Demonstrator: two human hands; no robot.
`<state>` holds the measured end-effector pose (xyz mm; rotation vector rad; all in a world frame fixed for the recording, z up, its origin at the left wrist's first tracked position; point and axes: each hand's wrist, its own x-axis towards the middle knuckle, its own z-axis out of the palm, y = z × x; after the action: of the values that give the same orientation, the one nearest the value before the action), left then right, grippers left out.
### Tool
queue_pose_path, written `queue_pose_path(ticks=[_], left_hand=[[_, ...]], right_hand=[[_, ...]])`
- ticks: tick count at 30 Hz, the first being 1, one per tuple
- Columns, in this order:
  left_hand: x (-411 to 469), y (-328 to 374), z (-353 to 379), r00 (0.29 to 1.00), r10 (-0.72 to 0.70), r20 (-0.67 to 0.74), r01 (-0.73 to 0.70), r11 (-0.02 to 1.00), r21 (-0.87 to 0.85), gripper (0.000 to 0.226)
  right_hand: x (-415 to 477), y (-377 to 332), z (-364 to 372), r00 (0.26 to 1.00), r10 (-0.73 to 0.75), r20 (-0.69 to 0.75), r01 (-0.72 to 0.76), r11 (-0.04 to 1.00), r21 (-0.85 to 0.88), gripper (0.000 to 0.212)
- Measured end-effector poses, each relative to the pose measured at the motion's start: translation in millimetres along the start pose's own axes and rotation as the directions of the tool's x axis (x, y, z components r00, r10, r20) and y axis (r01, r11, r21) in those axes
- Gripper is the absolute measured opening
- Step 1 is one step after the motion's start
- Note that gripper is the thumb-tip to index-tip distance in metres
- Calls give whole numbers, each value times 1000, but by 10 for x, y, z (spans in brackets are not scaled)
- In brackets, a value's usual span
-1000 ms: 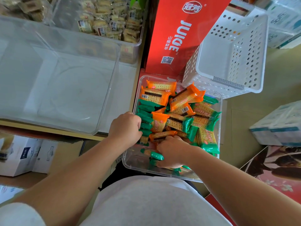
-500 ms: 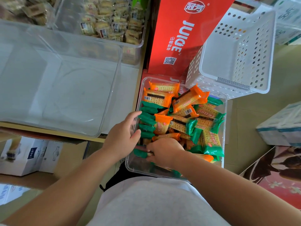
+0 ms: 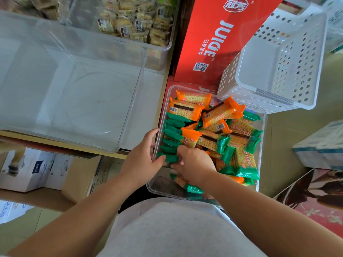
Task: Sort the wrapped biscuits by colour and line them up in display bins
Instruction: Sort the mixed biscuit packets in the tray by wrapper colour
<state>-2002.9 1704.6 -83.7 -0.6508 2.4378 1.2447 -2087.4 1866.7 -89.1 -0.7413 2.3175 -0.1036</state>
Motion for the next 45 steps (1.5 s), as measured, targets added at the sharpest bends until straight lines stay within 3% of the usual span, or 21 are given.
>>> queue_pose_path(ticks=[3, 7, 10, 18, 21, 24, 28, 33, 35, 38, 40, 43, 45], left_hand=[[-14, 53, 3, 1000, -8, -30, 10, 998, 67, 93], [53, 65, 16, 998, -58, 12, 56, 988, 143, 85], [92, 52, 29, 993, -103, 55, 95, 986, 136, 68], [111, -14, 80, 993, -108, 55, 102, 990, 101, 51], [109, -41, 85, 993, -108, 57, 104, 992, 68, 51], [102, -48, 82, 991, -115, 65, 113, 993, 37, 50], [84, -49, 75, 992, -108, 65, 110, 994, -26, 37], [43, -55, 98, 994, -97, 41, 101, 991, -89, 31], [26, -42, 97, 997, -79, -25, 77, 994, -77, 40], [-10, -6, 92, 988, -78, -130, 69, 995, -73, 55], [-52, 24, 86, 975, -56, -215, 44, 997, -60, 57], [-85, 79, 74, 871, 322, -372, -243, 939, 245, 49], [-63, 199, 98, 778, 524, -347, -396, 838, 376, 44]], right_hand=[[-9, 72, -3, 1000, -3, -17, 1, 990, -139, 36], [-35, 194, -61, 949, -178, 262, 233, 952, -196, 53], [-83, 310, -105, 898, -218, 382, 289, 947, -140, 58], [-166, 168, -65, 892, -307, 332, 421, 830, -366, 34], [-163, 166, -47, 905, -287, 315, 388, 861, -330, 27], [-142, 158, -62, 933, -215, 287, 271, 947, -172, 27], [-93, 21, -58, 972, -190, 140, 203, 976, -84, 28], [-75, -114, 10, 982, -186, 27, 186, 942, -281, 33], [-149, -57, -48, 981, -191, -32, 178, 954, -241, 39], [-372, 214, -191, 952, -194, -238, 183, 981, -64, 40], [-570, 526, -269, 881, -171, -440, 163, 985, -56, 37], [-873, 1019, -355, 780, -125, -613, 85, 992, -94, 28], [-1013, 1285, -356, 798, -106, -593, 17, 988, -155, 31]])
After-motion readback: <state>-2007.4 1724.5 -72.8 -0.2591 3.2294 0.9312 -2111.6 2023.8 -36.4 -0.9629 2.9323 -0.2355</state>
